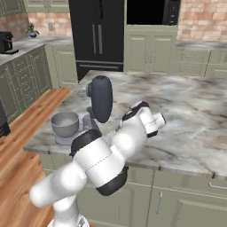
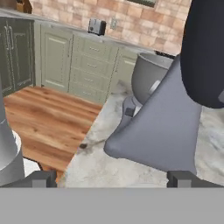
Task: Add butter and sugar cubes to the stand mixer bowl and then turn on the stand mixer to begin making frosting.
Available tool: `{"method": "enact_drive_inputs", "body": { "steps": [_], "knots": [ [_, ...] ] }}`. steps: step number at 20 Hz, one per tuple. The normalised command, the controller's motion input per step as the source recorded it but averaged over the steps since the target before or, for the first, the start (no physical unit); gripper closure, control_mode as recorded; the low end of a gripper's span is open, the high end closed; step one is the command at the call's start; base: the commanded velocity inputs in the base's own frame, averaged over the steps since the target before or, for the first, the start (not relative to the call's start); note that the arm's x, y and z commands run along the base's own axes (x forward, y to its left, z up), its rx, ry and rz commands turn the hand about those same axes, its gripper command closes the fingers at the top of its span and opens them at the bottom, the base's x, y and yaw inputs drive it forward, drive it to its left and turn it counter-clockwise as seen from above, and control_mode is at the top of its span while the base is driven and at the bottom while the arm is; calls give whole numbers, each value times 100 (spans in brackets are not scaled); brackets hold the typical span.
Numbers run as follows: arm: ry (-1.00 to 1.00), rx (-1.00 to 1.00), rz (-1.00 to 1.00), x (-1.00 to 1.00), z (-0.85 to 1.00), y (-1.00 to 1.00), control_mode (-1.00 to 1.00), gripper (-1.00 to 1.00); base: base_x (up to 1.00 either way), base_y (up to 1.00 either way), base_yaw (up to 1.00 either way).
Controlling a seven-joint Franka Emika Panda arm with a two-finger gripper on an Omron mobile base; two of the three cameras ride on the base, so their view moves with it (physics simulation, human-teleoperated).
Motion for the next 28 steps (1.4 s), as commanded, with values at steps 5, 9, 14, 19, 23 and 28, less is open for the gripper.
{"method": "enact_drive_inputs", "body": {
  "steps": [5, 9, 14, 19, 23, 28],
  "knots": [
    [0, 0, -1, 39, -17, 0, -100, -100, 0, 0, 0],
    [0, -2, -6, 23, -27, -1, -100, -100, 0, 0, 0],
    [0, -6, -6, 0, -30, -14, -100, -100, 0, 0, 0],
    [-4, -10, -4, 0, -24, 0, -100, -100, 0, 0, 0],
    [-3, -10, -4, 0, -9, 0, -100, -100, 0, 0, 0],
    [0, -6, -5, 16, 0, 0, -100, -100, 0, 0, 0]
  ]
}}
